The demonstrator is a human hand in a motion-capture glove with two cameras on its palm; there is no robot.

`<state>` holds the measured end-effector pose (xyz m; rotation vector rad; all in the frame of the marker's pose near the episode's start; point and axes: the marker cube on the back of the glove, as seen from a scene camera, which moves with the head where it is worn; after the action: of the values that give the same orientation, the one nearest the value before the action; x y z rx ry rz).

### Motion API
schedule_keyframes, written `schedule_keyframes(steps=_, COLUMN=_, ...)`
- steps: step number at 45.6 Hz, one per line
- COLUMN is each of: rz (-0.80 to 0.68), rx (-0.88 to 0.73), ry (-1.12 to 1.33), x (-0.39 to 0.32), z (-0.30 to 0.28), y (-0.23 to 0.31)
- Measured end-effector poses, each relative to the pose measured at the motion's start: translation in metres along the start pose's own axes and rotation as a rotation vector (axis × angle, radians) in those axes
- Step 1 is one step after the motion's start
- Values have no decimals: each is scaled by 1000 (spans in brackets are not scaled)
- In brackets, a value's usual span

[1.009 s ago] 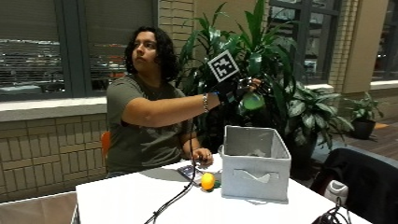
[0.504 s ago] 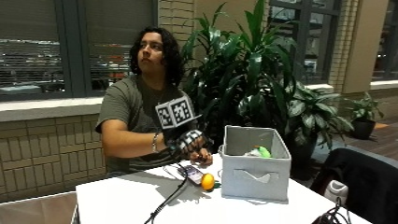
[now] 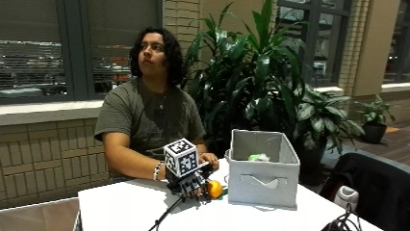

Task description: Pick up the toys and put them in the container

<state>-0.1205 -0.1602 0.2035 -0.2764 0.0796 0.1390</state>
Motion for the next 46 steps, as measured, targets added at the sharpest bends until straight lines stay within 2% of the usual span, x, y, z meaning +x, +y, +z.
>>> schedule_keyframes(steps=16, rz=-61, rx=33, ry=-131, x=-18, z=-4, y=-3)
schedule_keyframes(steps=36, rz=-45, rx=51, ry=-47, x=-33, z=-15, y=-1)
schedule_keyframes(steps=40, rz=-42, rx=91, ry=-68, x=-29, z=-36, y=6)
schedule_keyframes(steps=46, rz=-58, rx=211, ry=-177, x=-31, z=-100, y=17)
